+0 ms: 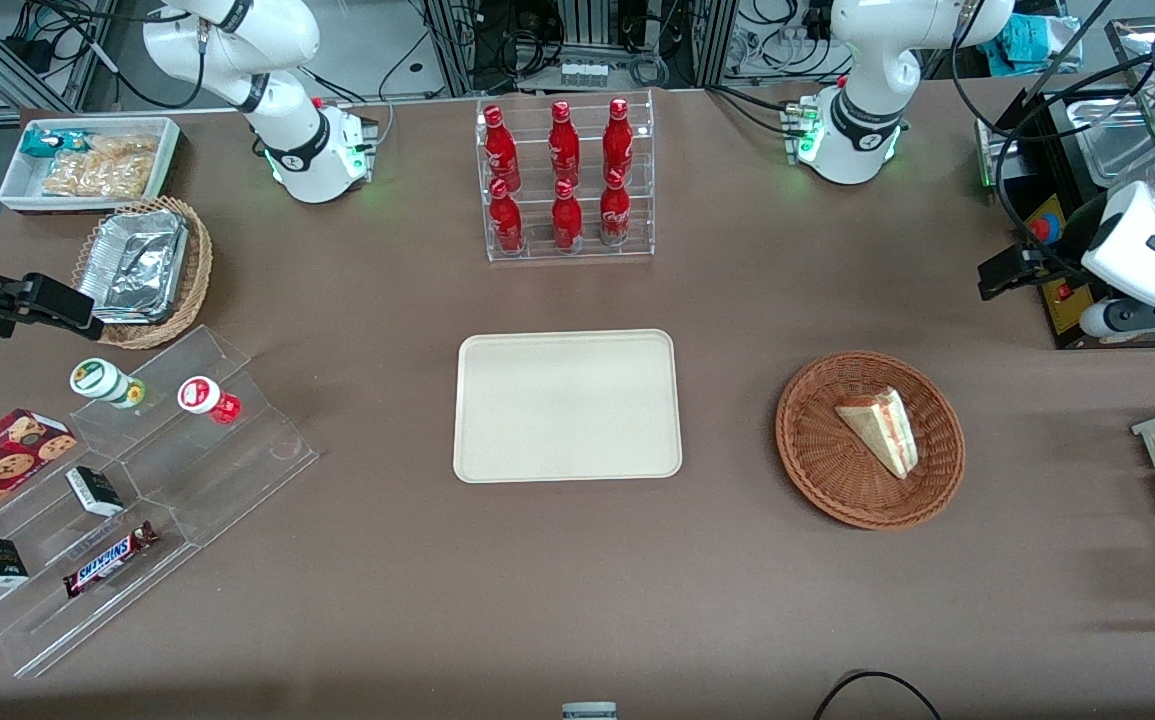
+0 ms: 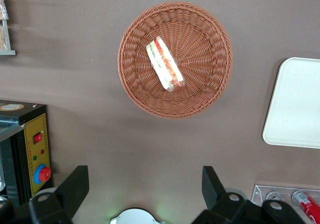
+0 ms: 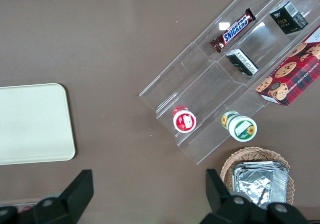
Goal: Place sandwich from basket to tray
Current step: 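Move the left gripper over the wrapped sandwich in the wicker basket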
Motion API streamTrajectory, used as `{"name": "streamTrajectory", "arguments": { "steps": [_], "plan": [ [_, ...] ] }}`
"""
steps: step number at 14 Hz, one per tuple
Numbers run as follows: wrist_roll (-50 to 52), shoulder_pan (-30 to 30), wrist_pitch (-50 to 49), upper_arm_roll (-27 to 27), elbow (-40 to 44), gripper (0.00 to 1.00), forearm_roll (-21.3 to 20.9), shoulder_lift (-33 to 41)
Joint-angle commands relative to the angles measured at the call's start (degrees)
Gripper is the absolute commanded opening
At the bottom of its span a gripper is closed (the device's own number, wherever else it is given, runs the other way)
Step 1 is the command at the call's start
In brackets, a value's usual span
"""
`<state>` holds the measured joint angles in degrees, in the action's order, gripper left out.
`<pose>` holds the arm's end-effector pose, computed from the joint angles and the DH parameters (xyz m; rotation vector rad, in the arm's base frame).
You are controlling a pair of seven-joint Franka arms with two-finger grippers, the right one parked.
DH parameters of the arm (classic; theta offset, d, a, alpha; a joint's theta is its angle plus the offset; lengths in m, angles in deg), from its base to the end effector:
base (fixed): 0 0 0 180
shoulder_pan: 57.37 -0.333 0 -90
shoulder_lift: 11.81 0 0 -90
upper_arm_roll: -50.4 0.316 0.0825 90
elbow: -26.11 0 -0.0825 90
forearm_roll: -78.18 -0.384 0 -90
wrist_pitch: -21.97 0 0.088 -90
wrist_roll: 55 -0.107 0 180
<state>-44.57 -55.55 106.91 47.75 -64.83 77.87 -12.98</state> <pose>0.5481 -0.0420 0.5984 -3.1108 -0.1621 0.1926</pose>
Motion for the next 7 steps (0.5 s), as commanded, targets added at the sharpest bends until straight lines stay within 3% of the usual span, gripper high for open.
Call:
{"name": "streamTrajectory", "arguments": {
  "steps": [1,7],
  "plan": [
    [-1.1,-0.2,0.9,0.0,-0.2,1.0,0.5,0.0],
    [-1.1,-0.2,3.4,0.0,-2.9,1.0,0.3,-6.5]
  ]
}}
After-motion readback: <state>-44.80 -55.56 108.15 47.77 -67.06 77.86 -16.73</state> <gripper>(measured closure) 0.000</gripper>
